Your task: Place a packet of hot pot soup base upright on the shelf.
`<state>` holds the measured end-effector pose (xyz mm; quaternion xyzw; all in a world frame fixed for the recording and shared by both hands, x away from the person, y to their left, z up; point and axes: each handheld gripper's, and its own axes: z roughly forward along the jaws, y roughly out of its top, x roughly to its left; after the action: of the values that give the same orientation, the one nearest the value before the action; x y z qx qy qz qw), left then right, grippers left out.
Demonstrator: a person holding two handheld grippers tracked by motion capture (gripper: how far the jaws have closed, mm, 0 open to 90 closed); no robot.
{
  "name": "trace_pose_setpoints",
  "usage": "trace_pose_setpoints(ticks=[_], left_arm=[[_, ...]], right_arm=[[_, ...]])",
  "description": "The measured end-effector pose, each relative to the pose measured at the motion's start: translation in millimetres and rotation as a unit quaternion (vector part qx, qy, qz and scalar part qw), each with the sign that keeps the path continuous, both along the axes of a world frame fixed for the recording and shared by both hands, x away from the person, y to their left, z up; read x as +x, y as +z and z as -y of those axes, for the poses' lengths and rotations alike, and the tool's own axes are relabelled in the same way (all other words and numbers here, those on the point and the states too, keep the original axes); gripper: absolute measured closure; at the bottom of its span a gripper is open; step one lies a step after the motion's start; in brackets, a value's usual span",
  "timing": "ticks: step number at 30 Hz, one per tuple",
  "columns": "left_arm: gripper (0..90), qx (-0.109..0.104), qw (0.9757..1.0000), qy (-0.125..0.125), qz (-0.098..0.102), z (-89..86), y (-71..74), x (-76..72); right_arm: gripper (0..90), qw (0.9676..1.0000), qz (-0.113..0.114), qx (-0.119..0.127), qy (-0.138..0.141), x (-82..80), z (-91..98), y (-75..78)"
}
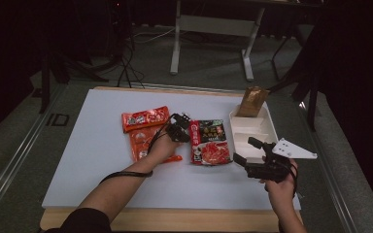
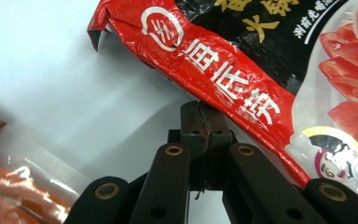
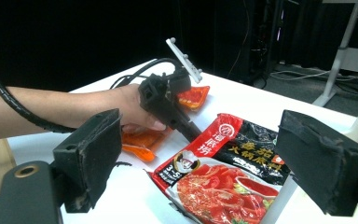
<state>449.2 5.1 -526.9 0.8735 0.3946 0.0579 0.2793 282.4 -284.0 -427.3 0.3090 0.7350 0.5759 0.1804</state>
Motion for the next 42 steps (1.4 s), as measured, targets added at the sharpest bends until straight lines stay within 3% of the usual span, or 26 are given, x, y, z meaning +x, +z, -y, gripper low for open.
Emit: trace_pose_setpoints(ticks=[3, 6, 10, 16, 20, 23, 27, 29, 35, 37, 42], left_arm=[[89.5, -0.001, 1.0000, 0.000, 0.001, 1.7, -0.3, 2.4], [89.4, -0.017, 0.9998, -0.010, 0.007, 1.2, -0.9, 4.3], [89.2, -0.016, 0.9998, -0.006, 0.007, -1.2, 0.2, 4.9], [89.1, -0.023, 0.9994, 0.012, 0.022, -17.9, 17.1, 2.4], [81.3, -0.056, 0.9979, 0.012, 0.030, -29.5, 30.9, 1.8], [74.4, -0.063, 0.9968, 0.007, 0.048, -30.7, 38.1, -0.4], [63.5, -0.075, 0.9955, 0.012, 0.057, -30.2, 43.1, 2.5], [62.1, -0.092, 0.9938, 0.018, 0.059, -29.9, 43.3, 6.5], [53.5, -0.110, 0.9923, 0.024, 0.050, -22.4, 37.5, 17.6], [53.3, -0.098, 0.9938, 0.028, 0.044, -18.2, 33.5, 21.6], [53.2, -0.095, 0.9947, 0.028, 0.029, -9.1, 19.4, 31.5]], right_arm=[[14.3, 1.0000, 0.001, 0.000, 0.000, 0.0, 0.3, -0.2], [14.3, 1.0000, 0.000, 0.000, 0.000, 0.1, 0.9, -0.6], [14.3, 1.0000, 0.003, -0.003, 0.005, -0.6, 0.1, -0.9], [14.3, 0.9999, 0.008, -0.010, 0.000, -0.9, -0.1, -0.5], [14.3, 0.9999, 0.010, -0.013, -0.001, -0.9, -1.1, -0.6], [14.3, 0.9997, 0.012, -0.020, -0.001, -0.9, -2.7, -1.4], [14.3, 0.9996, 0.009, -0.027, 0.000, 0.0, -5.3, -3.2], [14.3, 0.9996, 0.009, -0.028, 0.001, -0.1, -6.0, -3.7], [14.3, 0.9995, 0.008, -0.029, 0.000, 1.0, -5.0, -5.4], [14.3, 0.9995, 0.006, -0.030, 0.000, 1.4, -4.8, -6.3], [14.3, 0.9991, 0.012, -0.040, 0.002, 2.3, -5.2, -9.2]])
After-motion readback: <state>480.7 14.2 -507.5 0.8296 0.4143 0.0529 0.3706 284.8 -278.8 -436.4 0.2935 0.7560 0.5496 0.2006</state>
